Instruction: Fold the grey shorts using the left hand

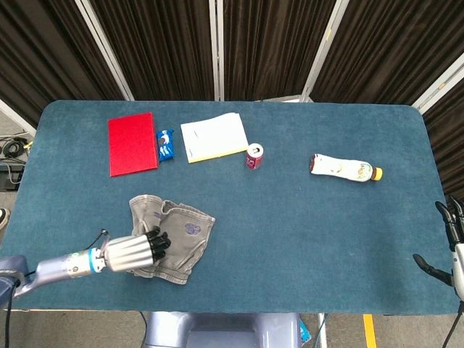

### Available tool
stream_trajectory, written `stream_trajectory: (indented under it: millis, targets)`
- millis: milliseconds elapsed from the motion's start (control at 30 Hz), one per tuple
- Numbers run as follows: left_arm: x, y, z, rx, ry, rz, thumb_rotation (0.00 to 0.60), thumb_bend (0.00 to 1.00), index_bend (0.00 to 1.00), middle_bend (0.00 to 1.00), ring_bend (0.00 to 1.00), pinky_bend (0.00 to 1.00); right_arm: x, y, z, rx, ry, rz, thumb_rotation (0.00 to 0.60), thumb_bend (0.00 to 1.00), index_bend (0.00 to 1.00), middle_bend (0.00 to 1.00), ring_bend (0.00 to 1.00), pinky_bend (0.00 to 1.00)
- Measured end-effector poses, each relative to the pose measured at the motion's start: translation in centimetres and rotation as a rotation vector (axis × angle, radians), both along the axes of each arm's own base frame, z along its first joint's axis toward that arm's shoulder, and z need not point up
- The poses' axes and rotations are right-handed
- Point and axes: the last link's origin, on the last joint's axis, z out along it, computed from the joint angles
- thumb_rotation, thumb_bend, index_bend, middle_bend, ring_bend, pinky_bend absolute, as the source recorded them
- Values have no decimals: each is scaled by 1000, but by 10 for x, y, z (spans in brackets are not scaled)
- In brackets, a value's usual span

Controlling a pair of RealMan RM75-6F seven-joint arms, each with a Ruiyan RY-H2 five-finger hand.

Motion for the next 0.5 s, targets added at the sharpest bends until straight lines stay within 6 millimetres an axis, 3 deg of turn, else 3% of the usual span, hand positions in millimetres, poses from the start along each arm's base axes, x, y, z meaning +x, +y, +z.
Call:
stream_trajectory:
  millis: [333, 367, 433, 500]
  targets:
    - [32, 0, -37, -50, 98, -117, 600, 524, 670, 326, 301, 393, -1, -1, 1, 3, -5, -9, 600, 0, 87, 0, 0, 0]
    - [34, 0, -41, -52, 105, -123, 600, 518, 620, 301, 283, 375, -1, -1, 2, 4, -5, -9, 600, 0, 87, 0, 0, 0]
    - [38, 0, -50, -53, 120, -134, 600, 411, 272, 122, 129, 250, -1, -1, 2, 4, -6, -10, 600, 0, 86, 0, 0, 0]
    - [39, 1, -55, -42, 138, -138, 600, 277, 31, 7, 14, 110, -1, -1, 2, 5, -6, -11, 600, 0, 87, 0, 0, 0]
